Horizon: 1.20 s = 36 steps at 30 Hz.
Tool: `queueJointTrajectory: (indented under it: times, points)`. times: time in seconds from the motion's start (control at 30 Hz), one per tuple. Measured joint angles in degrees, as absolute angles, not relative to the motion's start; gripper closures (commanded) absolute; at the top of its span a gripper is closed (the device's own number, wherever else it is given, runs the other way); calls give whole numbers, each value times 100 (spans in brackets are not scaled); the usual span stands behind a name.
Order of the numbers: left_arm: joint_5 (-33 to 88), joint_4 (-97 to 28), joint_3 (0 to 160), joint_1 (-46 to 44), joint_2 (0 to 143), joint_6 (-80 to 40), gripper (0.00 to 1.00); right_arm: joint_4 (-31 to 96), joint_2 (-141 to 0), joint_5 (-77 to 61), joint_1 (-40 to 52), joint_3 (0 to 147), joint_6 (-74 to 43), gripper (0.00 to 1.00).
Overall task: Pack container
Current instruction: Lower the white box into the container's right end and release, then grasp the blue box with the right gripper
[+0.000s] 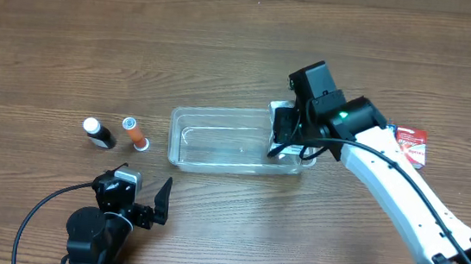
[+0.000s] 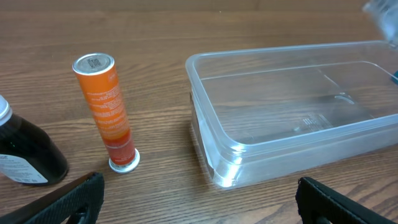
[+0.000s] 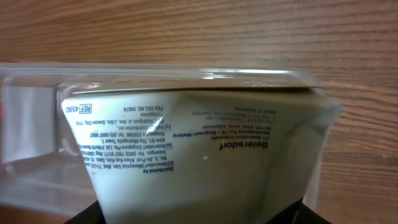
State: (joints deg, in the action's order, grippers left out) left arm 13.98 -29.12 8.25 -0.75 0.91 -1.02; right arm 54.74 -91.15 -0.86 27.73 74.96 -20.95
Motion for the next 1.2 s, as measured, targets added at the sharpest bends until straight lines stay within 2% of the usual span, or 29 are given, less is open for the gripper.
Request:
queueJointTrajectory:
  times: [0.27,0.4,0.43,0.7,0.87,0.97,1.07,1.2]
  points:
    - [1398,-2912,827,-75,91,-104,0,5179,-9789,222,2735,7258,-2099,35]
    - [1398,-2912,825,-75,91,-102,0,5157,-10082,283,2727,7253,-2104,12]
    - [1398,-2912,827,-75,91,-102,0,5151,-10090,292,2727,7253,-2117,11]
    - [1398,-2912,827,-75,91,-102,0,5286,-9675,329,2709,7260,-2095,17]
    - [1398,-2912,827,-75,91,-102,0,5559,-8256,478,2606,7623,-2084,9]
    - [1398,-2912,825,-75,91,-102,0,5789,-7391,816,2012,7811,-2082,0]
    - [1398,-2912,825,-75,91,-102,0,6016,-7376,967,1094,7813,-2075,0]
    - [1398,-2912,825,-75,91,-102,0,5972,-8208,849,108,7481,-1710,0]
